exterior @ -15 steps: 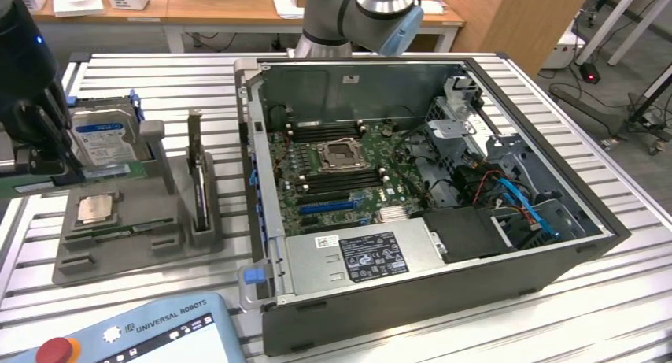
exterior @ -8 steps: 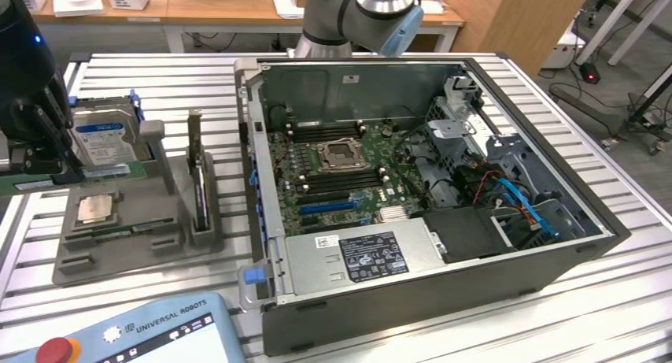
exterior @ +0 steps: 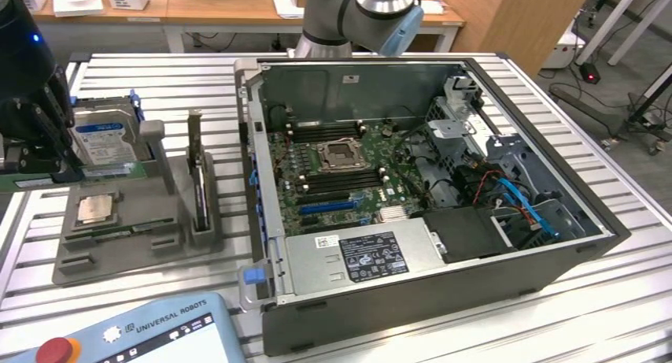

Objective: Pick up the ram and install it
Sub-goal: 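Pick up the ram and move it above insertion slot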

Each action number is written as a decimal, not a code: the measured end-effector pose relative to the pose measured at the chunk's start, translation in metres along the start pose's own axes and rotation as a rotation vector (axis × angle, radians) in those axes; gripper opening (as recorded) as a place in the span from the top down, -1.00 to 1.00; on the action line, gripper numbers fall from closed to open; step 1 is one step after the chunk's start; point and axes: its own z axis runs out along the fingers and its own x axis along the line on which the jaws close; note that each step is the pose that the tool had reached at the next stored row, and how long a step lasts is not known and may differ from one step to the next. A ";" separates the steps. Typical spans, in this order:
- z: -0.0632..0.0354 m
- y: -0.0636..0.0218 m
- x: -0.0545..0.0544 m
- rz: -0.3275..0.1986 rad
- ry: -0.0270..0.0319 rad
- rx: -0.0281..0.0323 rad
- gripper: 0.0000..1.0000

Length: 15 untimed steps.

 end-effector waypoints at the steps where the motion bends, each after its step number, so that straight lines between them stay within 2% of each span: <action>1: -0.0001 0.0000 0.000 0.004 0.0000 0.0003 0.73; 15: -0.0020 -0.0001 0.000 0.012 0.0000 0.0007 0.73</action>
